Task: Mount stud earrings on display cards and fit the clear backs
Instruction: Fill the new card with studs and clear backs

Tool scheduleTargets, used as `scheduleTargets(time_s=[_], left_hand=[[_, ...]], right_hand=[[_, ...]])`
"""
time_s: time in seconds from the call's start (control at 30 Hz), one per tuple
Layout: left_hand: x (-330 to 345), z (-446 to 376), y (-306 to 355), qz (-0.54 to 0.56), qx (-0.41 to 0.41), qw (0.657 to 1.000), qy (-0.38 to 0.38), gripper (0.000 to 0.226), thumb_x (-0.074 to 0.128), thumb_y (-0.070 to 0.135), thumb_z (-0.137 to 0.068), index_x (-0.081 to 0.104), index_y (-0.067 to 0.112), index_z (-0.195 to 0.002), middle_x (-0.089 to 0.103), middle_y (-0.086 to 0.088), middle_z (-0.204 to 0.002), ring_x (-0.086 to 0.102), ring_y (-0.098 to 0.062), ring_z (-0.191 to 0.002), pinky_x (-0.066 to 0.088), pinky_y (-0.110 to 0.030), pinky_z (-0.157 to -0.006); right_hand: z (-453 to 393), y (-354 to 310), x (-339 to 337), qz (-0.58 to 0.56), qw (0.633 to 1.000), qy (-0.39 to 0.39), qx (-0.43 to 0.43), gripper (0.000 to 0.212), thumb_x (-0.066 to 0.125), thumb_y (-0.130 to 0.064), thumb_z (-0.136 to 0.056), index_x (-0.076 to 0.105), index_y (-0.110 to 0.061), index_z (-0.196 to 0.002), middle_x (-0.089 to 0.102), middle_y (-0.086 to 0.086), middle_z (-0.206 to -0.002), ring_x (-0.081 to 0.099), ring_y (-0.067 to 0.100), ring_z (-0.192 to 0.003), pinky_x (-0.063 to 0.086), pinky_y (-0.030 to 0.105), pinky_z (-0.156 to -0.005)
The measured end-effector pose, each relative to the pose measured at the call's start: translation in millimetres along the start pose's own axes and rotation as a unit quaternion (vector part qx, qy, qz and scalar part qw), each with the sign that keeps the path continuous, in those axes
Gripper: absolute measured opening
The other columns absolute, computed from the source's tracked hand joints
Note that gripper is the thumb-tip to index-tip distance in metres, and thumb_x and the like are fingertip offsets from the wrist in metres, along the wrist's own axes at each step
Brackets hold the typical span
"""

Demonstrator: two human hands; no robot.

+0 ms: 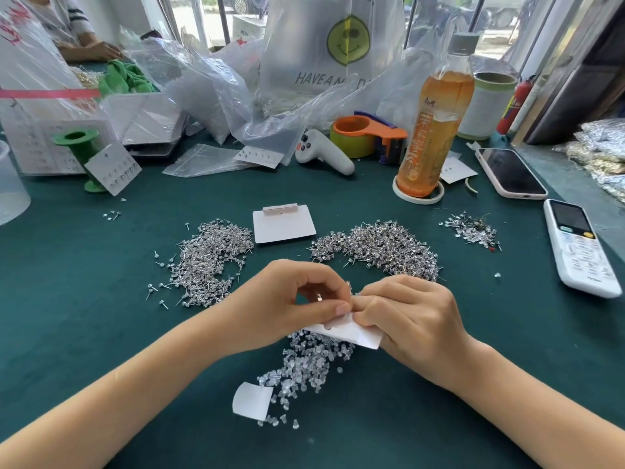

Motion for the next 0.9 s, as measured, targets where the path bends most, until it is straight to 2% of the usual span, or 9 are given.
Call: scheduleTargets(time_s=[0.1,0.27,0.53,0.77,0.9], left_hand=[[0.0,0.1,1.6,-0.015,-0.001,1.0,0.001,0.003,0.068,0.012,-0.086,0.069,0.015,-0.087,0.066,0.013,-0.075,0.059,-0.002,-0.069,0.052,-0.028,-0.07],[-0.7,-0.7,0.6,-0.023,-0.009,1.0,-0.003,0.003,0.069,0.012,-0.085,0.069,0.014,-0.088,0.069,0.006,-0.081,0.06,-0.006,-0.073,0.053,-0.036,-0.074],[-0.5,-3.1,3.7,-0.044,0.005,0.999,-0.021,0.002,0.068,0.011,-0.086,0.069,0.012,-0.088,0.068,0.005,-0.082,0.061,-0.007,-0.072,0.052,-0.027,-0.073],[-3.4,-6.7,10.5,-0.065,0.005,0.997,-0.028,0.004,0.07,0.01,-0.083,0.071,0.014,-0.082,0.068,0.007,-0.075,0.061,-0.016,-0.075,0.05,-0.041,-0.077],[-2.3,-7.8,9.6,-0.051,0.0,0.999,-0.013,0.005,0.071,0.009,-0.081,0.07,0.013,-0.079,0.068,0.003,-0.076,0.06,-0.02,-0.075,0.049,-0.044,-0.076]], right_hand=[[-1.1,0.4,-0.3,0.003,1.0,-0.003,0.002,0.025,0.076,-0.001,-0.075,0.062,-0.006,-0.055,0.066,0.003,-0.06,0.066,0.019,-0.063,0.054,0.031,-0.061],[-1.5,-0.7,-0.8,0.009,1.0,-0.004,0.005,0.027,0.07,-0.003,-0.08,0.062,-0.007,-0.055,0.066,0.003,-0.06,0.067,0.019,-0.063,0.054,0.03,-0.06],[-2.0,-1.1,-0.8,0.011,1.0,-0.001,0.004,0.026,0.072,-0.003,-0.079,0.062,-0.007,-0.055,0.066,0.003,-0.061,0.067,0.019,-0.064,0.055,0.03,-0.063],[-6.2,-3.8,-3.7,0.034,0.999,-0.002,-0.017,0.026,0.076,-0.001,-0.075,0.061,-0.008,-0.054,0.069,0.001,-0.067,0.068,0.018,-0.067,0.056,0.029,-0.066],[-8.6,-6.2,-6.7,0.076,0.996,0.008,-0.039,0.027,0.075,-0.003,-0.076,0.061,-0.009,-0.054,0.072,-0.001,-0.072,0.07,0.017,-0.07,0.057,0.028,-0.068]])
Point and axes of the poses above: each hand's wrist, its own z-axis away from the middle knuckle, its own x-axis out of the palm, y = z × x, the point moved 6 cm from there along -z, towards the middle knuckle
